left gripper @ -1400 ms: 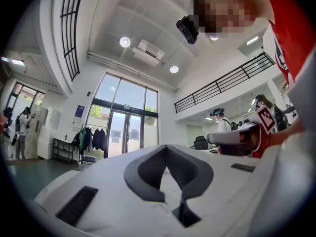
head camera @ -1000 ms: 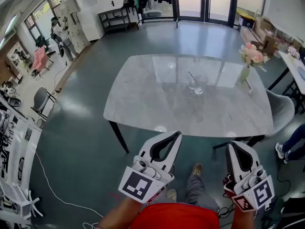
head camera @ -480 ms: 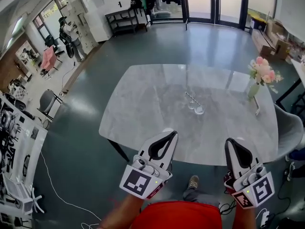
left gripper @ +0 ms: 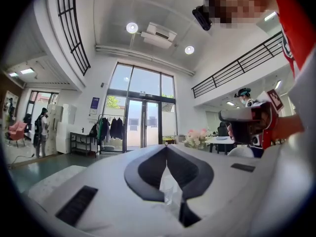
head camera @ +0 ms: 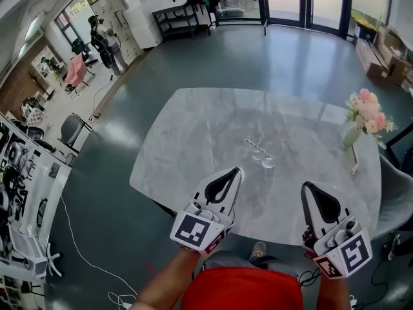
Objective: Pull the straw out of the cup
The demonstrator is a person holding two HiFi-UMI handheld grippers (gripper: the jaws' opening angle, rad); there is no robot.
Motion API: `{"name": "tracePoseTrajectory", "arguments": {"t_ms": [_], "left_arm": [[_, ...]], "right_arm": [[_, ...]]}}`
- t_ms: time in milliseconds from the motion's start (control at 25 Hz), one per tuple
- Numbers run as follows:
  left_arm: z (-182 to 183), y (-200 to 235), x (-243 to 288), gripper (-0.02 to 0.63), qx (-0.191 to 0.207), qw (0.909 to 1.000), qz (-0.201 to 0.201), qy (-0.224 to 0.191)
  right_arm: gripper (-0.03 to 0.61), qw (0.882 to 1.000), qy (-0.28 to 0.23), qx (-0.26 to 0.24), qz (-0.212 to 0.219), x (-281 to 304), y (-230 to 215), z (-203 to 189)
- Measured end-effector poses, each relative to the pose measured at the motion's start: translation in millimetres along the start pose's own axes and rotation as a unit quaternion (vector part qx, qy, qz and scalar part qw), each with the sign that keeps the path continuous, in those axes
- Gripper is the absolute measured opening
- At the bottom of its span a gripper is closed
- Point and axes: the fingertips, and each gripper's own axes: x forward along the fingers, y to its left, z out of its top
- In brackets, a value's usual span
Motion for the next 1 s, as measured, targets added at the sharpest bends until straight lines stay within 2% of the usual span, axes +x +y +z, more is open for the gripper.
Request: {"name": "tracePoseTrajectory", "arguments": {"t_ms": [200,560,800,1000], "left_arm": [[-27,15,25,0.033,-0.002,0.9993,-0.008,0.037],[-89,39,74,0.192,-0.034,0.9948,-0.028,0.092],[-130,48,102,0.236,-0.052,0.9896,-0.043,0.127],[-152,53,127,0.241,-0.069,0.9865,-0.052,0.139]], "right_arm": [[-0.008,1.0,0.002,0.004,-0.001,14,-7,0],[-0.007,0.999,0.014,-0.006,-0.032,25,-21,0],[-0.007,0.998,0.026,-0.009,-0.055,26,-29,-6],[-0.006,0.996,0.04,-0.009,-0.073,24,-39,-15]]}}
